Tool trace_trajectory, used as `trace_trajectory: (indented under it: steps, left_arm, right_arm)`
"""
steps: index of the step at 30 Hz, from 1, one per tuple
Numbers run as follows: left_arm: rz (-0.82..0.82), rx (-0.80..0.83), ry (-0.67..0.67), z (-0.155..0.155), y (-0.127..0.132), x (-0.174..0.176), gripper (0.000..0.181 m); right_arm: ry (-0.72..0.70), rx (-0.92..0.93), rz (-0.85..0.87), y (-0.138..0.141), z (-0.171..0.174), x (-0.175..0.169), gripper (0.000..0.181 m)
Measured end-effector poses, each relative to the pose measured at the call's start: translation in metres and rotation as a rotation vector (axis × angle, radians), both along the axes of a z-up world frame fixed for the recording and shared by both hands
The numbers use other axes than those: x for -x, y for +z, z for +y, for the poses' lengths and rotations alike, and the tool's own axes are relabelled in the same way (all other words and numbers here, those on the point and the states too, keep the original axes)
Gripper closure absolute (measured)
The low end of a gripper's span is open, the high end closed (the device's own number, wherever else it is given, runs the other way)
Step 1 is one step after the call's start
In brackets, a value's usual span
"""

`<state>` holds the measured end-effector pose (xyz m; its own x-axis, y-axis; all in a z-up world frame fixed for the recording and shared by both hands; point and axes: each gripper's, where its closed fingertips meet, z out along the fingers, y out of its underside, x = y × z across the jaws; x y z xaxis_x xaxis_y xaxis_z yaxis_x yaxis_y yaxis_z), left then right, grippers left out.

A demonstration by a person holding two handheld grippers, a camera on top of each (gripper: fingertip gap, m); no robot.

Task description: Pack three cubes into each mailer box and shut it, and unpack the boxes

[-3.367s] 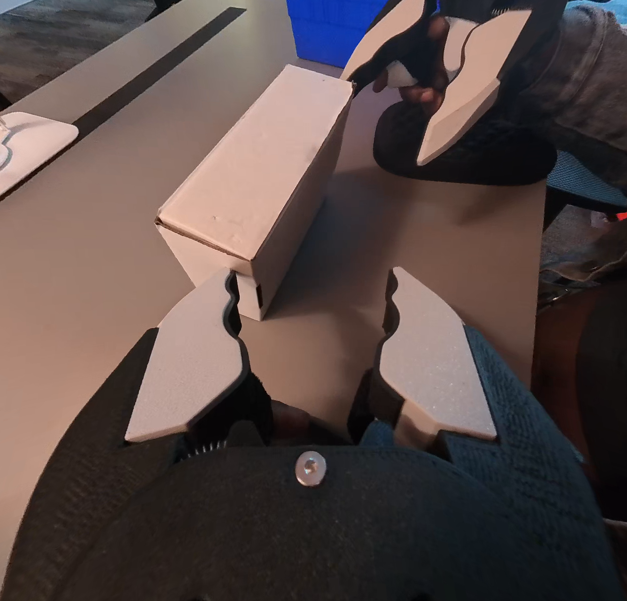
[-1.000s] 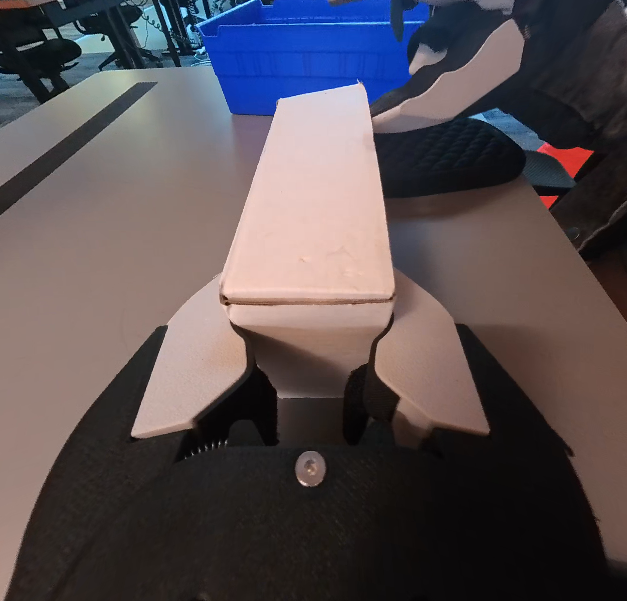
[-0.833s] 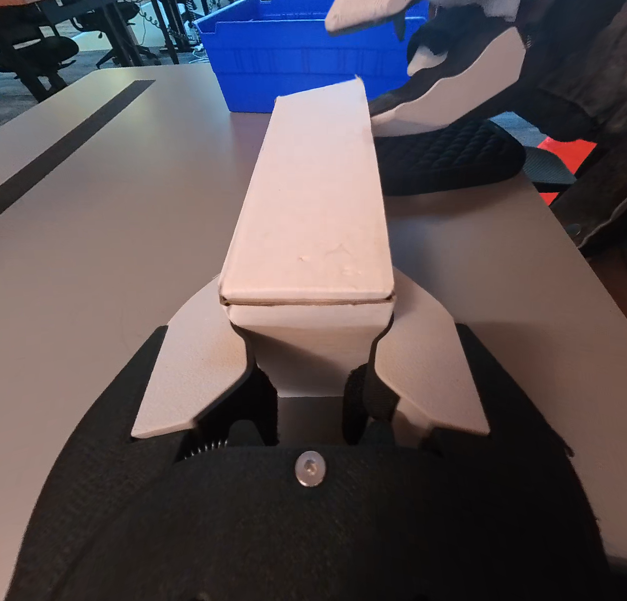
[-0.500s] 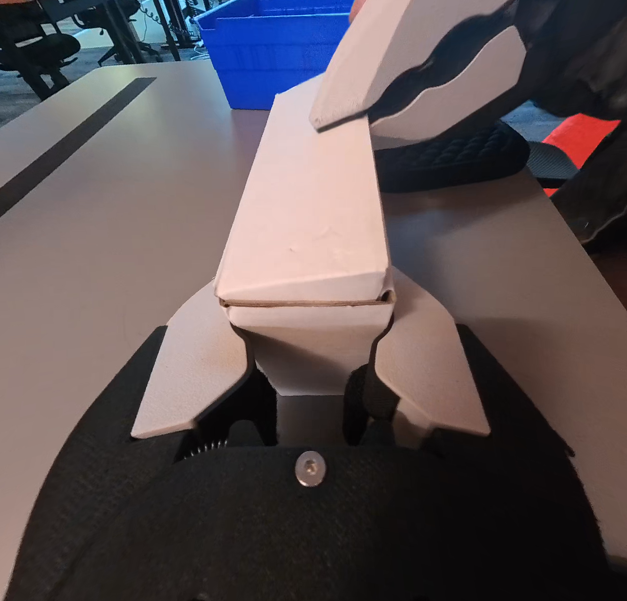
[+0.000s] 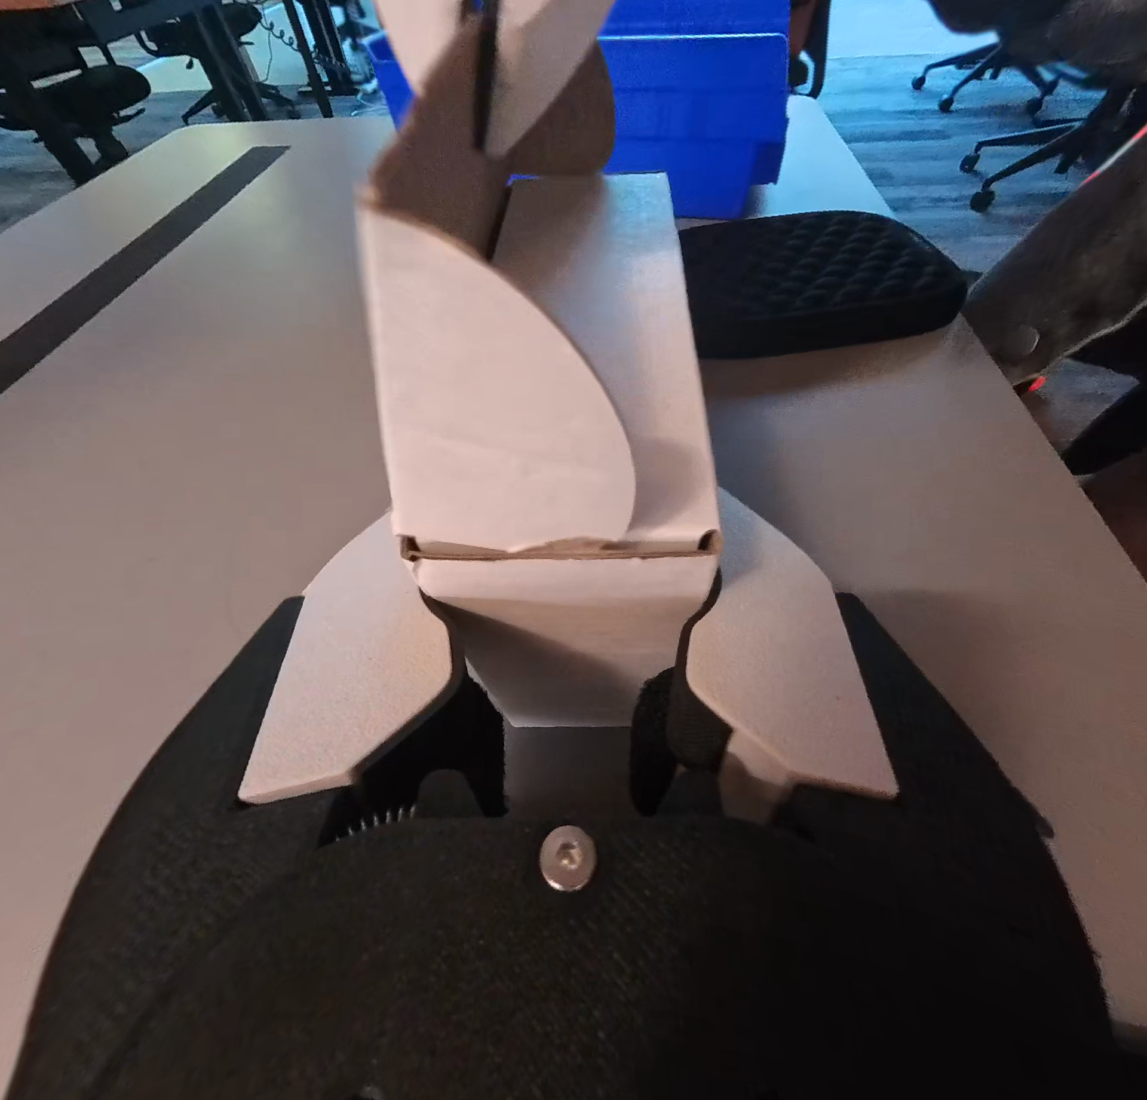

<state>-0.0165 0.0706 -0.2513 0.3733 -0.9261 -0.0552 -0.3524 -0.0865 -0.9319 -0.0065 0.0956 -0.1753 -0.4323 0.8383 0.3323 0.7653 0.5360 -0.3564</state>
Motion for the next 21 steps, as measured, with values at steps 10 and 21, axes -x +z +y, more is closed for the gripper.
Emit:
trace_trajectory:
  steps: [10,21]
  left_arm:
    - [0.000,-0.009,0.000,0.000,0.000,0.001,0.105]
    - [-0.005,-0.016,-0.006,0.001,0.000,0.000,0.104]
  right_arm:
    - [0.031,0.898,-0.260,-0.005,0.022,0.010,0.178]
    - [0.051,1.546,-0.292,-0.025,0.030,0.014,0.175]
